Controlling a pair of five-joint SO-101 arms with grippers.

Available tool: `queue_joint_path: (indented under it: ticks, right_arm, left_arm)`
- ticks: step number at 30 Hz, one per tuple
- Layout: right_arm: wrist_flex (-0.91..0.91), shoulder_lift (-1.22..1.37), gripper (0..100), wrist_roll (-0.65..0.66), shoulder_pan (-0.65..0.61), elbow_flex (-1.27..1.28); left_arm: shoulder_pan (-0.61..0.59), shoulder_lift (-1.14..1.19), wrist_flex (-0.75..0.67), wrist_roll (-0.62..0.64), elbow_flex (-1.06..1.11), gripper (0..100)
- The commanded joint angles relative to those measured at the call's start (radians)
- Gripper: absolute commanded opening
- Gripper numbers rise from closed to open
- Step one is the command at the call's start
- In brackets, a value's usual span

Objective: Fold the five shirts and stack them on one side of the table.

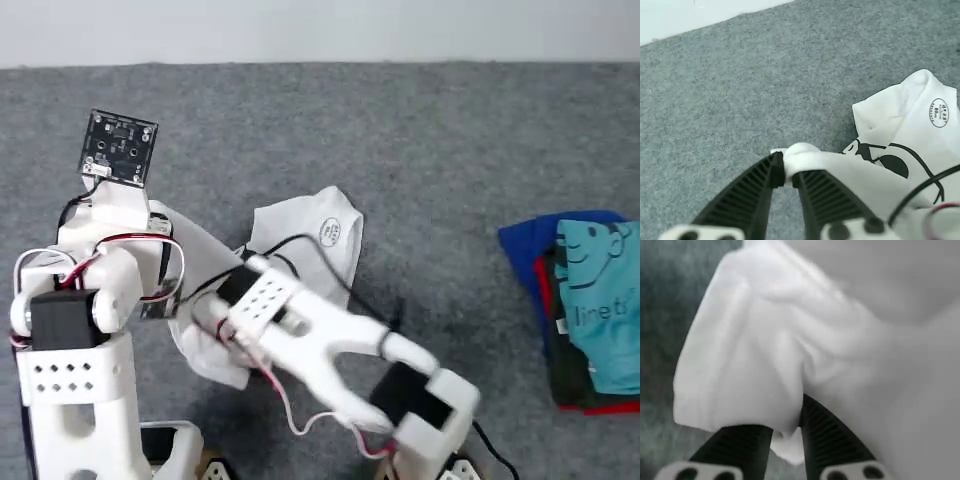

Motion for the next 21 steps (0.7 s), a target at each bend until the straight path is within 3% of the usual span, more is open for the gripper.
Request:
queue_joint_path:
  ticks: [1,13,21]
  right_arm:
    - [0.122,-0.180,1.0,0.018,0.068,-0.012]
    - [0.325,-0.615,1.0,0.083,0.297,-0.011]
    - [0.460,-0.694,1.0,0.110,0.423,-0.008]
  left_arm:
    - [0.000,0.000,0.005,0.008,-0.010,1]
    - [0.000,0.000,0.002,0.008,-0.012,1]
    - [0.000,0.000,0.003,0.008,-0.012,1]
